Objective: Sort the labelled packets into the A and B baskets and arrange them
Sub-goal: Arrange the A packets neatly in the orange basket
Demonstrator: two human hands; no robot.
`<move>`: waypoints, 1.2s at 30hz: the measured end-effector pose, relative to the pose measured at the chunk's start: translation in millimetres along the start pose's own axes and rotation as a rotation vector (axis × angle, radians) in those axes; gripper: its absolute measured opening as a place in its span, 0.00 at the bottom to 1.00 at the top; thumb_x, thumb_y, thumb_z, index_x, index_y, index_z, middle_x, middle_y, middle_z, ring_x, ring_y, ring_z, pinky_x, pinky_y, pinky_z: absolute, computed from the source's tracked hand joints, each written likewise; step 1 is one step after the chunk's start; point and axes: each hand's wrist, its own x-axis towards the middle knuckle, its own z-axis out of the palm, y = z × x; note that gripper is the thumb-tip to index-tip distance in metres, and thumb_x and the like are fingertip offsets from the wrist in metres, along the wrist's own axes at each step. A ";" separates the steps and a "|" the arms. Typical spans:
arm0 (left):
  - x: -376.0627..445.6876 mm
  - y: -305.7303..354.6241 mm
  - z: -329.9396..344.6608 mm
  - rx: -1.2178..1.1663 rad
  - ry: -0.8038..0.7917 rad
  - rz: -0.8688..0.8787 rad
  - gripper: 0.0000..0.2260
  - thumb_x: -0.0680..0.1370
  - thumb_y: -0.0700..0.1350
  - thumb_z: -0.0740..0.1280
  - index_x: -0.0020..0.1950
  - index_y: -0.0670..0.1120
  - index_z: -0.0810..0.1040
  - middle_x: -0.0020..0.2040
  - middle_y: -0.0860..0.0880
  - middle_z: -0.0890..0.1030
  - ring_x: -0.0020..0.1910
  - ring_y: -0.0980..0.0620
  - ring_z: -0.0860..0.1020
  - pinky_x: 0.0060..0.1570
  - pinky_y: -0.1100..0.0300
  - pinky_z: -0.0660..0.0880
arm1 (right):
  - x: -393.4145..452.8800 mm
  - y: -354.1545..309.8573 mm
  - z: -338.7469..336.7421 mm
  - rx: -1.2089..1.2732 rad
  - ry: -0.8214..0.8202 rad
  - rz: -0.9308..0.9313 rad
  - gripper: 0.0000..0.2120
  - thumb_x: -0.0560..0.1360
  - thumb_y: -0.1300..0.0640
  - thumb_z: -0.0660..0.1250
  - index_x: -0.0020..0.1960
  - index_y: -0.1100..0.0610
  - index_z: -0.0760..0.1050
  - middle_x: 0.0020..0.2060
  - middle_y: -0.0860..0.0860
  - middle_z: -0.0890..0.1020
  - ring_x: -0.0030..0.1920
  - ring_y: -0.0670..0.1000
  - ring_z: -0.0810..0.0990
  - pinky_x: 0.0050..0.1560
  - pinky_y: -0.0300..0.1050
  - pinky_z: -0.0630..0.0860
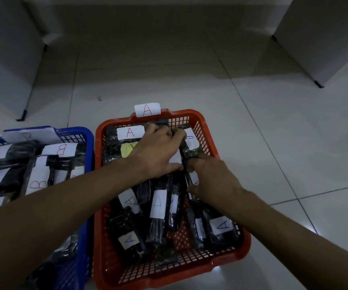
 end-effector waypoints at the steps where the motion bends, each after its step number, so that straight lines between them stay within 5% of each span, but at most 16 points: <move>1: -0.7 -1.9 1.3 -0.018 0.002 0.004 0.34 0.72 0.65 0.67 0.70 0.49 0.60 0.65 0.46 0.74 0.65 0.46 0.68 0.66 0.51 0.59 | 0.9 1.7 -0.9 0.031 0.025 -0.002 0.21 0.73 0.51 0.75 0.63 0.54 0.74 0.62 0.51 0.76 0.58 0.52 0.77 0.58 0.44 0.76; 5: -7.9 -12.6 -3.0 -0.151 0.002 -0.028 0.38 0.69 0.68 0.68 0.72 0.51 0.60 0.70 0.49 0.69 0.70 0.50 0.61 0.69 0.51 0.56 | 10.4 6.2 -5.8 0.048 0.103 -0.038 0.30 0.71 0.47 0.76 0.68 0.51 0.68 0.63 0.50 0.75 0.58 0.52 0.77 0.58 0.49 0.77; 10: -20.5 -29.6 -10.2 -0.133 0.077 -0.071 0.32 0.72 0.62 0.69 0.71 0.51 0.63 0.68 0.52 0.71 0.71 0.52 0.59 0.66 0.51 0.56 | 24.4 -1.5 -10.0 0.019 0.132 -0.161 0.37 0.69 0.45 0.77 0.73 0.47 0.64 0.64 0.48 0.73 0.60 0.52 0.77 0.56 0.51 0.78; 24: -54.5 -49.5 -11.4 -0.075 0.015 -0.116 0.32 0.72 0.62 0.69 0.71 0.52 0.64 0.69 0.52 0.68 0.66 0.51 0.64 0.64 0.49 0.62 | 24.6 -7.2 -1.5 0.070 0.198 -0.164 0.20 0.74 0.50 0.73 0.62 0.48 0.68 0.48 0.45 0.83 0.48 0.49 0.81 0.48 0.47 0.79; 27: -66.6 -50.3 -14.1 -0.073 0.079 -0.125 0.25 0.72 0.59 0.69 0.65 0.52 0.69 0.62 0.52 0.72 0.60 0.51 0.67 0.60 0.50 0.66 | 10.5 -16.8 -4.2 0.074 0.271 -0.181 0.15 0.75 0.41 0.69 0.53 0.46 0.68 0.37 0.44 0.80 0.39 0.46 0.79 0.43 0.46 0.79; 32: -84.4 -44.2 -10.9 -0.116 0.063 -0.035 0.13 0.72 0.56 0.70 0.52 0.53 0.73 0.47 0.56 0.72 0.48 0.55 0.69 0.51 0.55 0.71 | -12.2 -40.1 15.7 -0.087 -0.028 -0.085 0.35 0.68 0.28 0.67 0.61 0.53 0.66 0.48 0.49 0.79 0.47 0.51 0.80 0.44 0.45 0.78; 36: -85.9 -42.2 -11.7 -0.157 0.084 -0.012 0.12 0.74 0.56 0.70 0.52 0.52 0.76 0.43 0.59 0.71 0.45 0.56 0.71 0.49 0.54 0.73 | -16.2 -42.7 13.2 0.102 -0.057 -0.010 0.30 0.67 0.36 0.75 0.55 0.51 0.64 0.43 0.46 0.78 0.42 0.48 0.79 0.34 0.42 0.71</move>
